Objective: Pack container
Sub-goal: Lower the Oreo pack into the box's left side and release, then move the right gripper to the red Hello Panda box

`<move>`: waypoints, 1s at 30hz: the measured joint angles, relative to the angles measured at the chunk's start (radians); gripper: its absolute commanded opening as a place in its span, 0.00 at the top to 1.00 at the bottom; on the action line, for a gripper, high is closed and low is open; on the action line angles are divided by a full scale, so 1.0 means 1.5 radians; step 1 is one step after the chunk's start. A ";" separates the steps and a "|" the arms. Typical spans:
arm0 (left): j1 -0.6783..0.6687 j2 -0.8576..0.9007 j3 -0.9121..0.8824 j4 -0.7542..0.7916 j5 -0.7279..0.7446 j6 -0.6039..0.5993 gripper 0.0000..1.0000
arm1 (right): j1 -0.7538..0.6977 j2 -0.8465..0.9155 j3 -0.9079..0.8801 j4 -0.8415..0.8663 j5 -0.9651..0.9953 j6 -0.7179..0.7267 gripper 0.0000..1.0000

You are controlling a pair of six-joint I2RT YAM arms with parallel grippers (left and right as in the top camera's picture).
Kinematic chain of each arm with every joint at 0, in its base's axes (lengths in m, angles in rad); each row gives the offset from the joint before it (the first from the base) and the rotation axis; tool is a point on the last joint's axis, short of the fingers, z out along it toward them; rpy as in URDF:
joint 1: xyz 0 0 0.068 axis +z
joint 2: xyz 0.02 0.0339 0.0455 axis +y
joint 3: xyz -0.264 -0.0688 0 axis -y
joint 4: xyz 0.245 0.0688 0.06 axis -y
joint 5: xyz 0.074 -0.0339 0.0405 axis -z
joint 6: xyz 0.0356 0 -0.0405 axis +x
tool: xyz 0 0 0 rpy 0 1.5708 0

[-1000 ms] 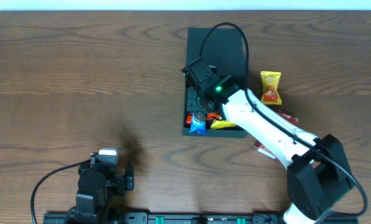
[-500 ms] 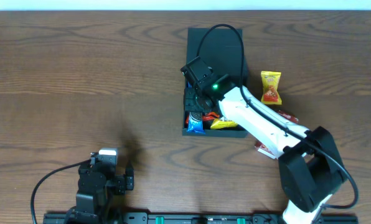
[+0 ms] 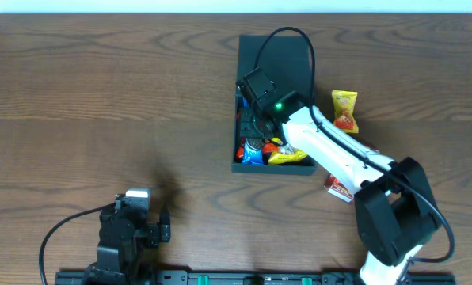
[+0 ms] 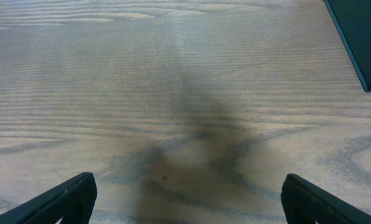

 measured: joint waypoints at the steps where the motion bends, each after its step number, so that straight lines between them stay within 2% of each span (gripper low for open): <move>1: 0.000 0.000 0.000 0.000 0.000 0.000 0.05 | 0.000 0.000 0.000 0.001 0.001 -0.001 0.99; 14: 0.000 0.000 0.000 0.000 0.000 0.000 0.05 | -0.001 0.020 0.001 0.009 -0.001 -0.003 0.98; 15: 0.000 0.000 0.000 0.000 0.000 0.000 0.05 | -0.001 0.022 0.001 0.010 -0.001 -0.003 0.95; 17: 0.000 0.000 0.000 0.000 0.000 0.000 0.05 | -0.001 0.028 0.001 0.011 -0.001 -0.003 0.73; 19: 0.000 0.000 0.000 0.000 0.000 0.000 0.05 | -0.001 0.031 0.002 0.011 -0.001 -0.003 0.32; 20: 0.000 0.000 0.000 0.000 0.000 0.000 0.05 | -0.001 0.032 0.002 0.012 -0.001 -0.005 0.07; 21: 0.000 0.000 0.000 0.000 0.000 0.000 0.05 | -0.001 0.032 0.002 0.014 -0.002 -0.005 0.01; 30: 0.000 0.000 0.000 0.000 0.000 0.000 0.05 | -0.003 0.030 0.009 -0.003 0.009 -0.009 0.01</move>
